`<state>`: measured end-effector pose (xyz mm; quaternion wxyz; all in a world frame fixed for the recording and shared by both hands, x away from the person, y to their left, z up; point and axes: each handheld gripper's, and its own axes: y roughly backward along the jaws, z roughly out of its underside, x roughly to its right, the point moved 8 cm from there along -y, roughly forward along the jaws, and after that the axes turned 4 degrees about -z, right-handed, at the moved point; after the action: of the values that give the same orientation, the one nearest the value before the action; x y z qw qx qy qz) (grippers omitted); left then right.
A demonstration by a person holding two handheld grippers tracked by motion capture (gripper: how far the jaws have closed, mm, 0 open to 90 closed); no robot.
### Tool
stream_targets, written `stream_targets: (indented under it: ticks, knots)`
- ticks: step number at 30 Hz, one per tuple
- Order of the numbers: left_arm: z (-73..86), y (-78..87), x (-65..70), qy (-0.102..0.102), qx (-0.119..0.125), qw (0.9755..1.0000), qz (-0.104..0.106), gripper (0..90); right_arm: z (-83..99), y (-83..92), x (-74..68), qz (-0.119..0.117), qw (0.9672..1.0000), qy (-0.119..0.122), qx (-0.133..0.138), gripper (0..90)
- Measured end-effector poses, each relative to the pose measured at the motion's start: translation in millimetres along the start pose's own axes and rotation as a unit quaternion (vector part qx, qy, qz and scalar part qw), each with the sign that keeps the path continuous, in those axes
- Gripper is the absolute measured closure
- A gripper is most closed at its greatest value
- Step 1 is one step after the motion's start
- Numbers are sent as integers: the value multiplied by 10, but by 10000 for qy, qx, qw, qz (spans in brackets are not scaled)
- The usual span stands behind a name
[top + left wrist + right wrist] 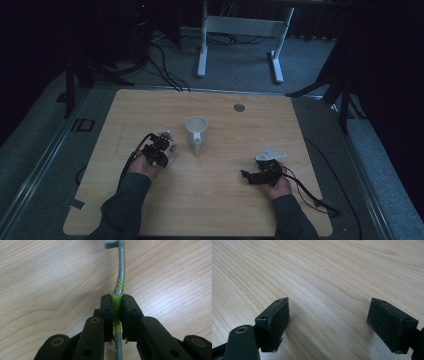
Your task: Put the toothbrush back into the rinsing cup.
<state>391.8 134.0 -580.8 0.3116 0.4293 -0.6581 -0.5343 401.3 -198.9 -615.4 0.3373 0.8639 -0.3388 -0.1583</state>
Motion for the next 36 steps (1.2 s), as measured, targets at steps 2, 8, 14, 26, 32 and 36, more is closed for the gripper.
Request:
stream_targets:
  ticks: [2,8,14,26,32,36]
  knots:
    - [1,26,-1,-10,40,10000,34,814,0,0,0,0,10000,-1,0,176]
    - [-13,96,-8,42,271,9996,101,814,0,0,-1,0,10000,-8,1,176]
    - [-14,152,2,5,432,9990,149,814,0,0,0,1,10000,-3,-1,176]
    - [-37,228,-25,83,791,9968,127,814,0,0,0,0,10000,-1,0,176]
    - [-53,294,-56,193,1068,9941,75,813,0,0,1,3,10000,4,2,176]
    - [-57,327,-61,211,1158,9930,99,813,-1,-1,1,2,10000,6,6,176]
